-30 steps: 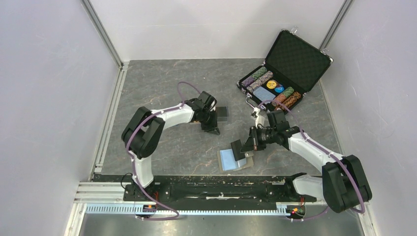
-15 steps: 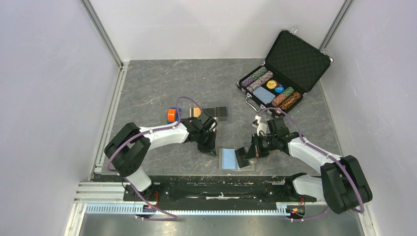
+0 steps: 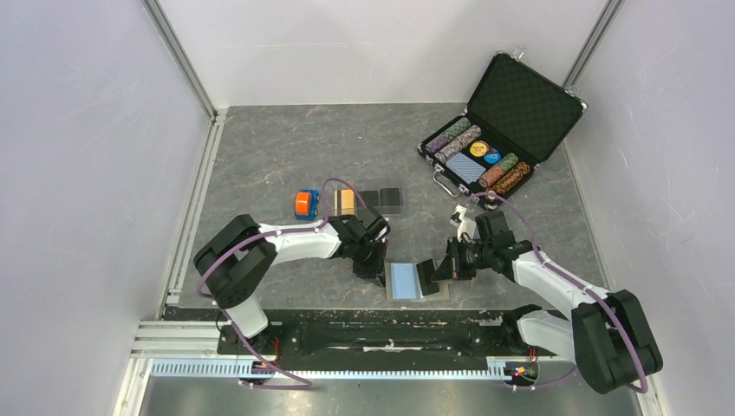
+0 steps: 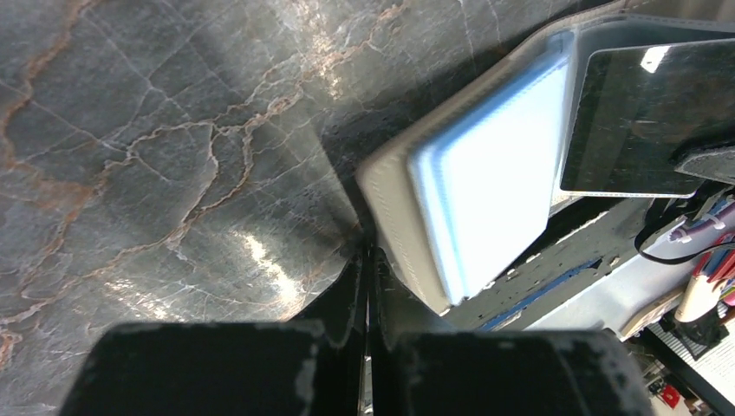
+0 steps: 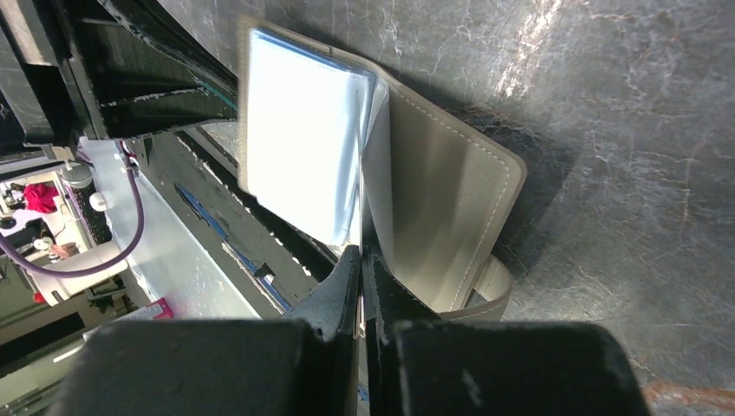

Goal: Put the credit cards into the card holder
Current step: Insert the credit card into the card holder.

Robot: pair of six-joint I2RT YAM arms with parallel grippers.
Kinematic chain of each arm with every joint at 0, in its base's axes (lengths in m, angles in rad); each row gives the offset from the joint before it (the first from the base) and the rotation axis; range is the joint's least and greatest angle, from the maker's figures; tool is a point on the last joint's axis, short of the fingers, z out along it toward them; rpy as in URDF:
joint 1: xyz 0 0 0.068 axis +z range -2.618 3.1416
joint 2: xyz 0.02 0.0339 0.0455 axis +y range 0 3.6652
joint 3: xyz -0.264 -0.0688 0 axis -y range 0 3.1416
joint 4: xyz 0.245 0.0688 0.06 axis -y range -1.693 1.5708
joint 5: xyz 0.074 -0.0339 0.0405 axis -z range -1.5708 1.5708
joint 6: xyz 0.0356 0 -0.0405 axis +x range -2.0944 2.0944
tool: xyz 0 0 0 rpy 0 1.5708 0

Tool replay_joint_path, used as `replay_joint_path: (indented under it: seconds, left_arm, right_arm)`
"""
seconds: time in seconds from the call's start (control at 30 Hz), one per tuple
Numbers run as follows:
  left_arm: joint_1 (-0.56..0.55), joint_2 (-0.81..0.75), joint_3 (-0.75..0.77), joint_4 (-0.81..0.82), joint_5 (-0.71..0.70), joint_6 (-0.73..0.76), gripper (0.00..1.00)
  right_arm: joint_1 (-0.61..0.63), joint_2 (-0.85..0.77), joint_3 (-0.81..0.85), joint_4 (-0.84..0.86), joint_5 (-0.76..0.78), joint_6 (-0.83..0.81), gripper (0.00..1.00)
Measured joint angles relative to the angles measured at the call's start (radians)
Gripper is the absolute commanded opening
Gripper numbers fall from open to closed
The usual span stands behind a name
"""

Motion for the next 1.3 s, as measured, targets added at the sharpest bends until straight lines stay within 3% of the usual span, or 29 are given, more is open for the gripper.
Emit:
replay_joint_path:
  seconds: [0.27, 0.77, 1.3]
  left_arm:
    - [-0.01, 0.012, 0.018, -0.01, -0.006, 0.0, 0.02]
    - [-0.05, -0.034, 0.087, -0.166, -0.179, 0.003, 0.02]
    - [-0.056, 0.044, 0.094, -0.066, -0.101, 0.014, 0.02]
  right_arm:
    - [-0.001, -0.01, -0.014, 0.019, 0.004, 0.034, 0.0]
    - [-0.001, 0.017, -0.014, 0.064, 0.001, 0.088, 0.0]
    - [-0.001, 0.024, -0.022, 0.093, 0.0, 0.13, 0.0]
